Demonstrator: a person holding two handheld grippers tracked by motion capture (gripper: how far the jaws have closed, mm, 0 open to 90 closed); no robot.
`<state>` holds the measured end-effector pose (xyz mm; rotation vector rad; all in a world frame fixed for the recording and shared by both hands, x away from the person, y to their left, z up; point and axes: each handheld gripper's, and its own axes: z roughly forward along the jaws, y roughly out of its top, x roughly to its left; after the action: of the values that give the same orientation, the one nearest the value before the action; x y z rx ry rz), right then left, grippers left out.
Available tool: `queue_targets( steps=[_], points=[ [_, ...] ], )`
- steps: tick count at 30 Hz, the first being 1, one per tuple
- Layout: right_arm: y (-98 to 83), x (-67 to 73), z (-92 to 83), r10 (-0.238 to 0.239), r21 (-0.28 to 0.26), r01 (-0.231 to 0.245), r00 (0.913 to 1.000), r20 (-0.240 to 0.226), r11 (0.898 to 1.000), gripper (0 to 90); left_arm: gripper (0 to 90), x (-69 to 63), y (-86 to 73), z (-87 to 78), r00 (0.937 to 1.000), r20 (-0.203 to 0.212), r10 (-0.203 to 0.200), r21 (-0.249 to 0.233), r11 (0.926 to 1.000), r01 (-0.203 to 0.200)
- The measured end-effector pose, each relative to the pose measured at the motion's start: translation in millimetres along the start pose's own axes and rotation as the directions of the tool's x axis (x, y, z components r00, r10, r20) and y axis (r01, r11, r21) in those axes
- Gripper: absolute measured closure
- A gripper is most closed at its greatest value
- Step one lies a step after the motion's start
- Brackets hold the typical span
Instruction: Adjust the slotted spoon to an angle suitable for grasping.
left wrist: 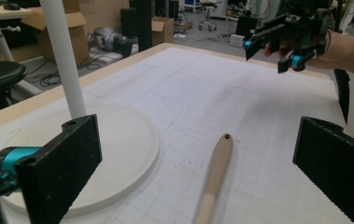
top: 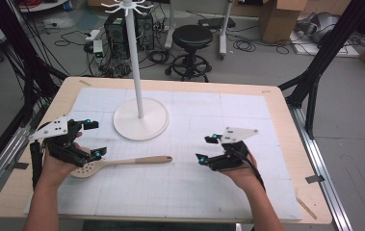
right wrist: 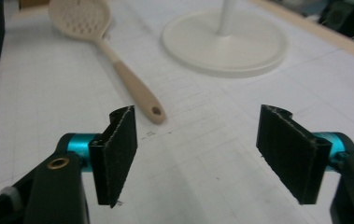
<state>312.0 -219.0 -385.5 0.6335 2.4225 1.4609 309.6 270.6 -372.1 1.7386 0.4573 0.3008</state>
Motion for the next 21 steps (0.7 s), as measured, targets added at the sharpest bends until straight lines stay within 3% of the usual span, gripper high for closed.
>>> queue_targets(
  steps=[3, 6, 7, 10, 16, 21],
  points=[
    [-14.4, -6.0, -19.9, 0.085, -0.08, -0.083, 0.9962, 0.021, 0.993, 23.2, 1.8, 0.0, -0.4, 2.1, 1.0, 0.005, -0.004, 0.008, 1.0, 0.004],
    [-19.6, -9.0, -26.2, 0.121, -0.113, -0.116, 0.9921, 0.033, 0.987, 21.0, 1.8, 0.0, -0.7, 3.6, 1.0, 0.007, -0.004, 0.012, 0.9999, 0.004],
    [-21.5, -12.1, -32.3, 0.15, -0.159, -0.142, 0.9877, 0.043, 0.977, 19.2, 1.7, -0.1, -0.3, 4.3, 1.0, 0.006, -0.003, 0.013, 0.9999, 0.003],
    [-19.8, -12.7, -37.2, 0.16, -0.202, -0.15, 0.9866, 0.032, 0.968, 18.5, 1.8, -0.4, 0.9, 4.2, 0.9999, 0.01, 0.0, 0.006, 1.0, 0.0],
    [-16.2, -12.9, -41.8, 0.155, -0.228, -0.144, 0.9875, 0.031, 0.963, 15.7, 1.8, -1.2, 3.8, 4.4, 0.9998, 0.019, 0.005, -0.005, 1.0, -0.005],
    [-15.4, -17.0, -47.1, 0.17, -0.269, -0.154, 0.9846, 0.04, 0.951, 15.2, 1.7, -1.9, 5.2, 7.5, 0.9994, 0.034, 0.009, -0.004, 1.0, -0.008]
  ],
)
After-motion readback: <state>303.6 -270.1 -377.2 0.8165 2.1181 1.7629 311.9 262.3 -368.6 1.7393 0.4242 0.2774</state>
